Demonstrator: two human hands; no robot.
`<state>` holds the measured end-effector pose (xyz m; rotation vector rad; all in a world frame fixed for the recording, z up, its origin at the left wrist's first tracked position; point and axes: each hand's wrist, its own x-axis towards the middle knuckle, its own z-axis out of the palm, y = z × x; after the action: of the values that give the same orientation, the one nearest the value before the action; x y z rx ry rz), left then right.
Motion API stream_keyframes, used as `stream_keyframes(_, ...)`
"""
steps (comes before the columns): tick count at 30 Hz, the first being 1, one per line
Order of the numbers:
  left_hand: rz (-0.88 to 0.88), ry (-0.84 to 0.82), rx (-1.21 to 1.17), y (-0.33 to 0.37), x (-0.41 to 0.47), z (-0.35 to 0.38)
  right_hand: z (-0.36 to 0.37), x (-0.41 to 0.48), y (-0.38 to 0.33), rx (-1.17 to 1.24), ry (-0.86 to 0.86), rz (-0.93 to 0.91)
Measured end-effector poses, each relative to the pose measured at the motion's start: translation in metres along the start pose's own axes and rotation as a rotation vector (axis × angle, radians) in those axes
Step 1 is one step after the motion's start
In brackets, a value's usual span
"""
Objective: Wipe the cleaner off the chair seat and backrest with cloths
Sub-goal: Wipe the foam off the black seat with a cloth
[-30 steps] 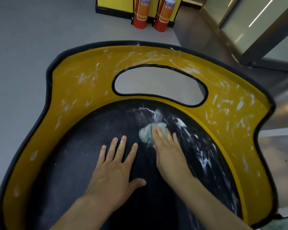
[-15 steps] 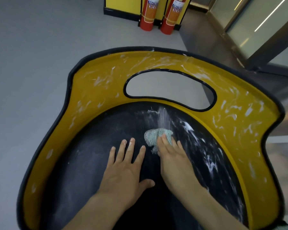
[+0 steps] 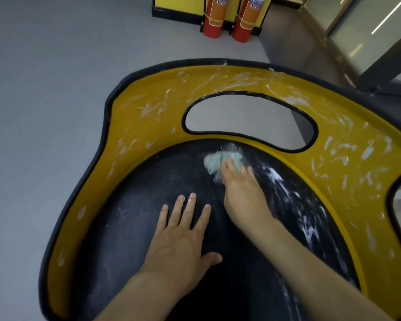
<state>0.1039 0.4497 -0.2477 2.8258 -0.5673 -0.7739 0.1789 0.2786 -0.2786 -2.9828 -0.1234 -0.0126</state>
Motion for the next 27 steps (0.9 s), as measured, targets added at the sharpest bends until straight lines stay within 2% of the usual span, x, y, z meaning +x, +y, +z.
stream_keyframes(3, 0.000, 0.017, -0.036, 0.001, 0.004, 0.001, 0.003, -0.054, -0.002, -0.041, -0.068, -0.089)
stream_keyframes(5, 0.004, 0.027, -0.045, 0.000, 0.005, 0.002, 0.007, -0.059, -0.001, -0.078, -0.073, -0.076)
stream_keyframes(8, 0.011, 0.006, -0.027, -0.002, 0.002, 0.001, 0.008, -0.012, -0.002, -0.105, -0.020, -0.093)
stream_keyframes(13, 0.006, -0.012, 0.010, -0.006, -0.006, 0.002, 0.004, 0.070, -0.015, -0.097, -0.013, 0.063)
stream_keyframes(15, -0.002, -0.017, 0.013, -0.004, -0.005, 0.001, 0.002, 0.053, -0.021, -0.072, -0.031, 0.077)
stream_keyframes(18, -0.007, -0.012, -0.015, 0.000, -0.001, 0.000, -0.002, -0.012, -0.018, -0.012, -0.015, -0.028)
stream_keyframes(21, -0.006, 0.009, -0.037, 0.002, 0.004, 0.002, 0.002, -0.051, -0.019, -0.068, -0.085, -0.061)
stream_keyframes(24, -0.008, 0.004, -0.028, 0.002, 0.003, 0.003, 0.003, -0.024, -0.017, -0.105, -0.058, -0.087)
stream_keyframes(27, 0.003, -0.013, -0.003, -0.001, -0.002, 0.003, 0.001, 0.038, -0.019, -0.128, -0.044, -0.006)
